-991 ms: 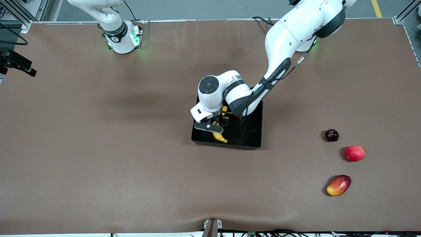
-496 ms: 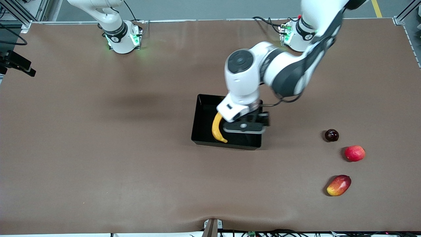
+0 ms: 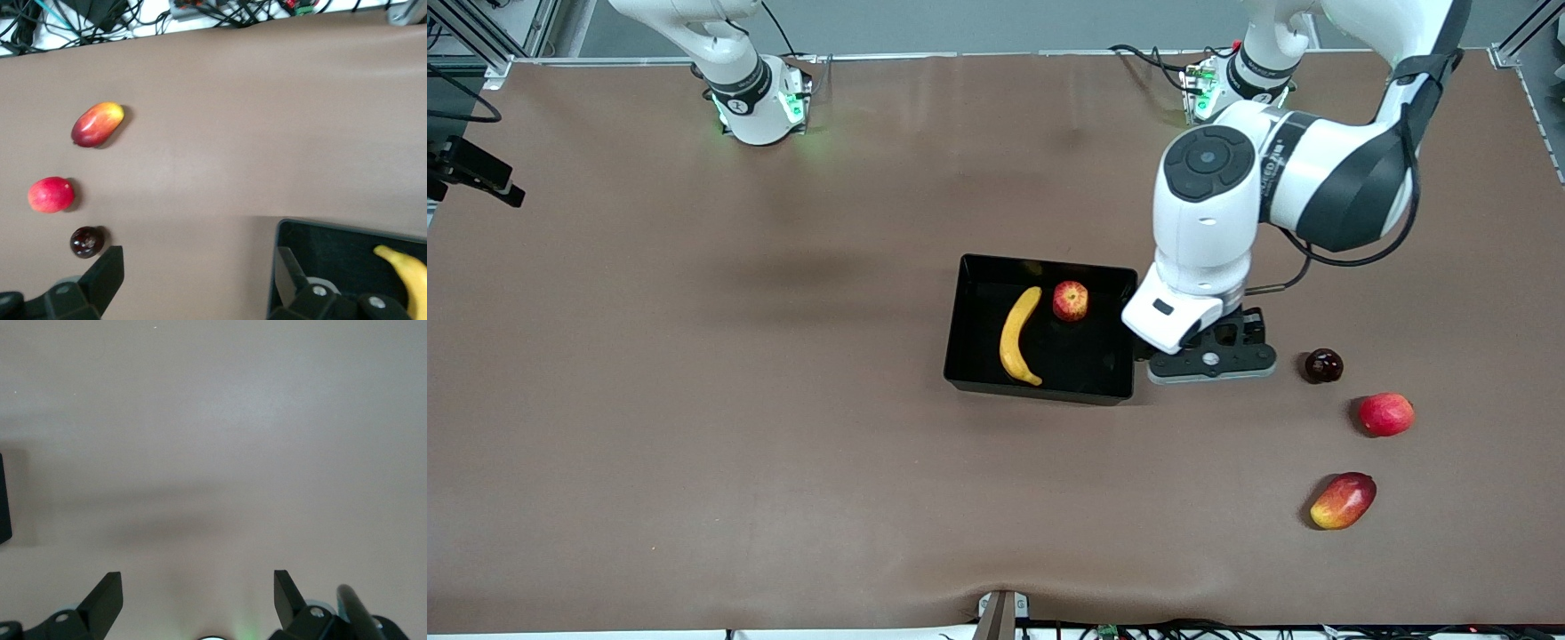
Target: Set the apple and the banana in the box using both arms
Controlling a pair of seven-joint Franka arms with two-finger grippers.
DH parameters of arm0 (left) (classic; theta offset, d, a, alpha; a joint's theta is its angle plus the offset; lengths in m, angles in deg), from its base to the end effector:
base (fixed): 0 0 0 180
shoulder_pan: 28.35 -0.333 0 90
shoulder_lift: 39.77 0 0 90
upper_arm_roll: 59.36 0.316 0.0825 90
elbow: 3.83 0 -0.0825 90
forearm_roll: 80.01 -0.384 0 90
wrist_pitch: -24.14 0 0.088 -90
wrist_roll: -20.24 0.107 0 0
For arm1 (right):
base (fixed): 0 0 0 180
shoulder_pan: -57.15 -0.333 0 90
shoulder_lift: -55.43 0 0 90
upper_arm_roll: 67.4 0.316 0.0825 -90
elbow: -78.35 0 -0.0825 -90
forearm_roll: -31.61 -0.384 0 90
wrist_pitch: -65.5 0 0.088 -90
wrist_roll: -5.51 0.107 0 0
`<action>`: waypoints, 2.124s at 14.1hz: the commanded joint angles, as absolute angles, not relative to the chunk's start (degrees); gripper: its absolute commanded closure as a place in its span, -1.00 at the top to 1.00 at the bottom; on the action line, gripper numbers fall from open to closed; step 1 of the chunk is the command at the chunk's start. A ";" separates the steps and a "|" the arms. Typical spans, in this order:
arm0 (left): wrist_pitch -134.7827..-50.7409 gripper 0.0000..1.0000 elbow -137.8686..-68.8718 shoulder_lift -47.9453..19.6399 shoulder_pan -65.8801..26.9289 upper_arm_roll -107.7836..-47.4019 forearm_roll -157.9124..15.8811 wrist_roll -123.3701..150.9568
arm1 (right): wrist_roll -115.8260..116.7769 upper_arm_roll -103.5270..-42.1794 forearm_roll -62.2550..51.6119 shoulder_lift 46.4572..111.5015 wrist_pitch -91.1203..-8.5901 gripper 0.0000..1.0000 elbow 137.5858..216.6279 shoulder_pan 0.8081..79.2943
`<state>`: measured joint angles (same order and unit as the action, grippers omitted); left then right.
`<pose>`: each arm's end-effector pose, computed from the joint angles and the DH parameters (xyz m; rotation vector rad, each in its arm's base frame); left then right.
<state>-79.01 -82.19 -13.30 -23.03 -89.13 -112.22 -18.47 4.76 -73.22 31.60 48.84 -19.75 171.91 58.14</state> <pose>0.6233 -0.3002 0.4868 -2.8809 0.0119 -0.3194 0.5057 -0.0637 0.6491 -3.1232 0.1640 0.0466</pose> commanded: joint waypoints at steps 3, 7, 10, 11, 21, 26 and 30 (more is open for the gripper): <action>-75.27 1.00 -84.08 -20.07 -29.30 -90.03 -106.32 -12.55 | 4.36 -72.59 30.29 48.48 -19.40 1.00 171.95 59.35; -72.29 1.00 -83.99 -24.65 -35.63 -89.94 -98.12 -5.88 | 4.36 -72.59 30.29 48.48 -19.40 1.00 171.95 59.17; -69.12 1.00 -83.99 -27.55 -40.20 -89.94 -93.82 -3.85 | 4.36 -72.68 30.29 48.48 -19.40 1.00 171.95 59.43; -68.42 1.00 -84.08 -28.78 -41.69 -89.94 -92.59 -1.75 | 4.36 -72.68 30.29 48.48 -19.40 1.00 171.95 59.35; -63.84 1.00 -90.83 -39.76 -31.54 -67.92 -82.13 11.80 | 4.36 -72.68 30.29 48.48 -19.31 1.00 171.95 59.35; -63.75 1.00 -95.93 -44.51 -26.77 -61.90 -81.85 16.20 | 4.36 -72.68 30.29 48.57 -19.40 1.00 171.95 59.26; -63.75 1.00 -97.61 -45.92 -27.29 -64.10 -81.85 16.03 | 4.36 -72.68 30.03 48.48 -19.31 1.00 171.95 59.35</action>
